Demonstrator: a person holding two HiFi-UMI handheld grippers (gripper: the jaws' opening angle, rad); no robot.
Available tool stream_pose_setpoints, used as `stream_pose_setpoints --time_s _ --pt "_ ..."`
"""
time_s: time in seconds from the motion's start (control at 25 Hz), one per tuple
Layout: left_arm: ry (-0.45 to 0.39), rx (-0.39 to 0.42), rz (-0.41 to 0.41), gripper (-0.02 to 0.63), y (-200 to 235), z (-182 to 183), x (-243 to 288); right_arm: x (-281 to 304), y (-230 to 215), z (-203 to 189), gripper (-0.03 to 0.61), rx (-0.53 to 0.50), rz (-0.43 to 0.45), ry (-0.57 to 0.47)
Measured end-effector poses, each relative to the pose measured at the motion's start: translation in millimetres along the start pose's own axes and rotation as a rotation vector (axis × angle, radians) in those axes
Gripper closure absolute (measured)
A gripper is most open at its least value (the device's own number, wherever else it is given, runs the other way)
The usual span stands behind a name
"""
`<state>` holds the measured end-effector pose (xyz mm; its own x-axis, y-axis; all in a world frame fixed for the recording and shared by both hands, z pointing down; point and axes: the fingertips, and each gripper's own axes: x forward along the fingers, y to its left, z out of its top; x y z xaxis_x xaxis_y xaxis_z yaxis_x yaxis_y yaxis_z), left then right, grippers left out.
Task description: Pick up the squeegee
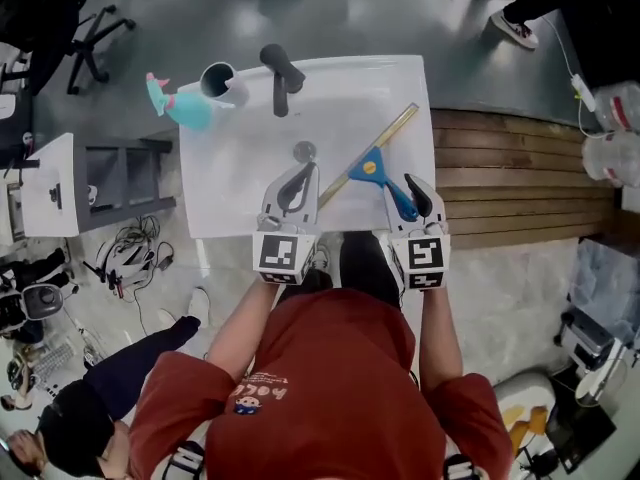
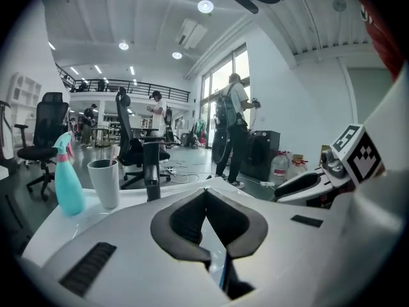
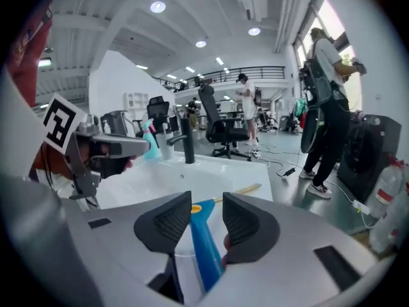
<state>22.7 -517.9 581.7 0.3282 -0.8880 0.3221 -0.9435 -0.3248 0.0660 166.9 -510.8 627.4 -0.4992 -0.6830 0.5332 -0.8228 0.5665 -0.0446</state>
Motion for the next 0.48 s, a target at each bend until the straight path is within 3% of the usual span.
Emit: stream_pose_setpoints --time_s 0.2,0.48 --pt "0.029 -0.006 0.033 0.597 6 -17 10 28 9 -32 0.405 -0.166 0.08 0.147" --pt "0.038 -0.013 0.064 0.597 17 -24 19 46 11 -58 0.405 -0.286 0.121 0.236"
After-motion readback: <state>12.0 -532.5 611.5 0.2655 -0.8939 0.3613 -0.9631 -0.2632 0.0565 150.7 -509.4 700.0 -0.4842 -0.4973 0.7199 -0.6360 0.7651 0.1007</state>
